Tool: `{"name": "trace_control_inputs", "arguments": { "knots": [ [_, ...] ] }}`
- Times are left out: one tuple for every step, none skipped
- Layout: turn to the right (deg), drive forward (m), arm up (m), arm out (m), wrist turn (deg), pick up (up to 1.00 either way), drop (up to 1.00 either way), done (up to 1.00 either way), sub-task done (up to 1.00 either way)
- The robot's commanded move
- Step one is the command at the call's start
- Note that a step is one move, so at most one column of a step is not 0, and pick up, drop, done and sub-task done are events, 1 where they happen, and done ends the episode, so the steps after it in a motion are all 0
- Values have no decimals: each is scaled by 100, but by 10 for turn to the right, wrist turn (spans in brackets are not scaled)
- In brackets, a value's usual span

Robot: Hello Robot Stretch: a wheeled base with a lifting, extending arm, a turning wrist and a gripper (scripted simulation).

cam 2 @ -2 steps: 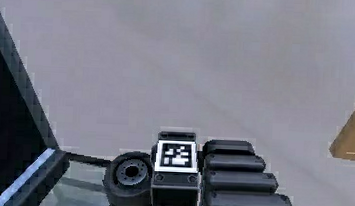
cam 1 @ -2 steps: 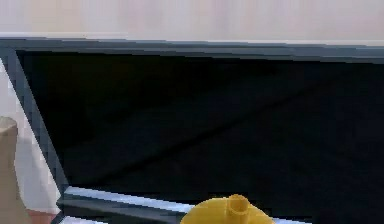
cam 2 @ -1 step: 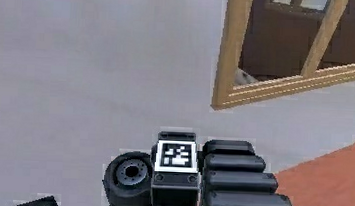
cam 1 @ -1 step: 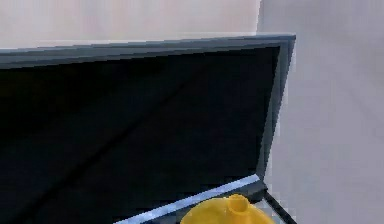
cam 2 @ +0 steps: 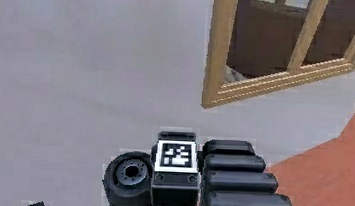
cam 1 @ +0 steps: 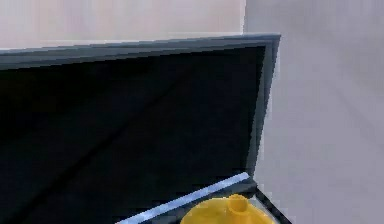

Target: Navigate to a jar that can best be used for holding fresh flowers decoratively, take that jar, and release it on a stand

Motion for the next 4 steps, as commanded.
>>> {"name": "trace_control_inputs", "arguments": {
  "knots": [
    [-450,0,0,0,0,0,0,0,0],
    [-450,0,0,0,0,0,0,0,0],
    [-180,0,0,0,0,0,0,0,0],
    [0,20,0,0,0,0,0,0,0]
  ]
}}
